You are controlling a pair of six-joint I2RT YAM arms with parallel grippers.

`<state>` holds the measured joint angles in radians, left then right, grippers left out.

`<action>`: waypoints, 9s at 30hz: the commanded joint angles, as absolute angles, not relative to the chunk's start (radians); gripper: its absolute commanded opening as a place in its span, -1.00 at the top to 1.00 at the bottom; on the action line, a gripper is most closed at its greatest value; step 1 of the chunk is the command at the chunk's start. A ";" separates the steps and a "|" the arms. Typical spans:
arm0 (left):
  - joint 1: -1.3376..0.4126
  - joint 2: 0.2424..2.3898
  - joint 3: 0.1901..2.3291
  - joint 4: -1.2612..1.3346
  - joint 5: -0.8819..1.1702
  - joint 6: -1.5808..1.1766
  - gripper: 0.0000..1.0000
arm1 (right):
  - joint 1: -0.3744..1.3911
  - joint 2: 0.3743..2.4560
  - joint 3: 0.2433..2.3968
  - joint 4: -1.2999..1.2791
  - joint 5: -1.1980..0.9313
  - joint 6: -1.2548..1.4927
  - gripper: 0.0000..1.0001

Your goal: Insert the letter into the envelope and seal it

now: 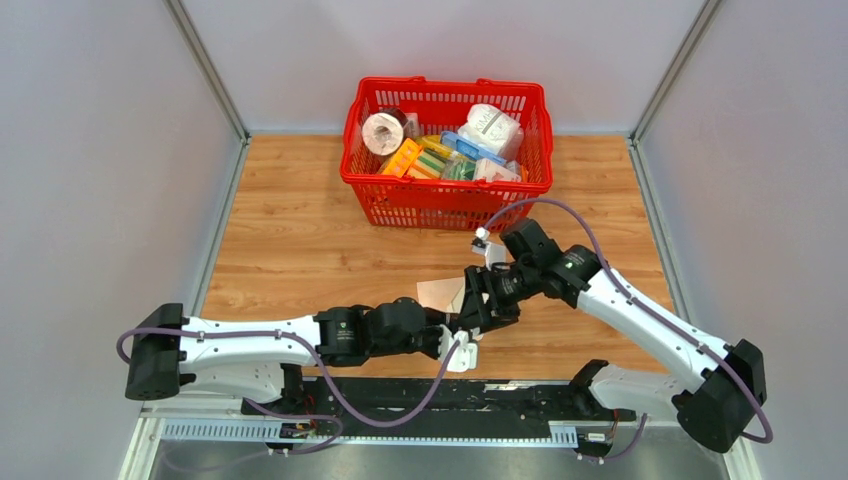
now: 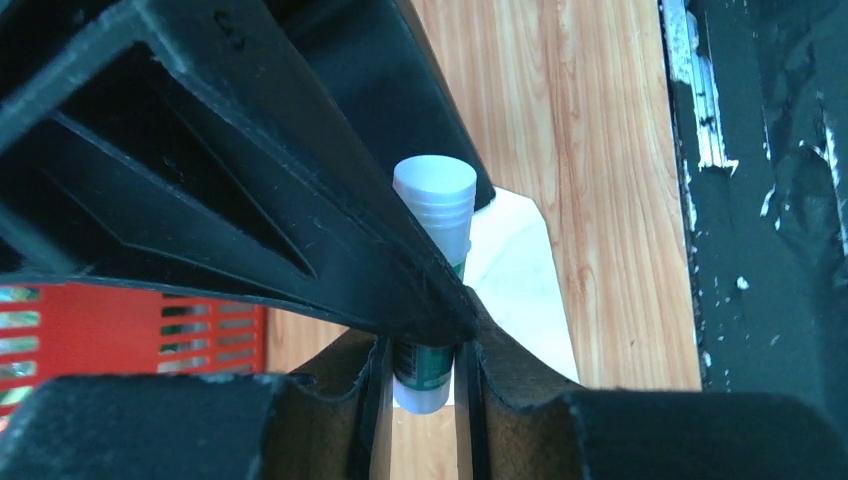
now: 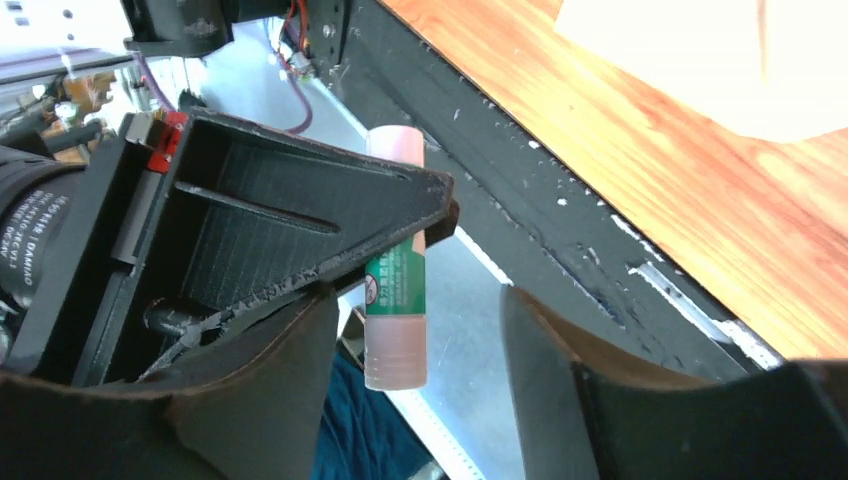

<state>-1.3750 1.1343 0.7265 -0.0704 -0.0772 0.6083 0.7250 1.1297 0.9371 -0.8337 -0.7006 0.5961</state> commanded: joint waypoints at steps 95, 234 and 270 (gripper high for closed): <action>-0.980 1.242 0.707 0.138 0.365 -0.877 1.00 | 0.899 0.893 0.916 -0.494 0.479 0.726 0.95; -0.821 0.799 0.773 -0.087 -0.006 -1.177 1.00 | 1.172 1.118 1.015 -0.095 0.302 0.443 0.05; -0.821 0.779 0.811 -0.140 -0.077 -1.051 0.17 | 1.197 1.108 1.015 -0.130 0.356 0.494 1.00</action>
<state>-0.8177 0.7925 0.7700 -0.1436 -0.0498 -1.0859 1.1893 1.1332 0.9905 -0.1390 0.3321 0.4892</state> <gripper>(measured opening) 0.403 0.179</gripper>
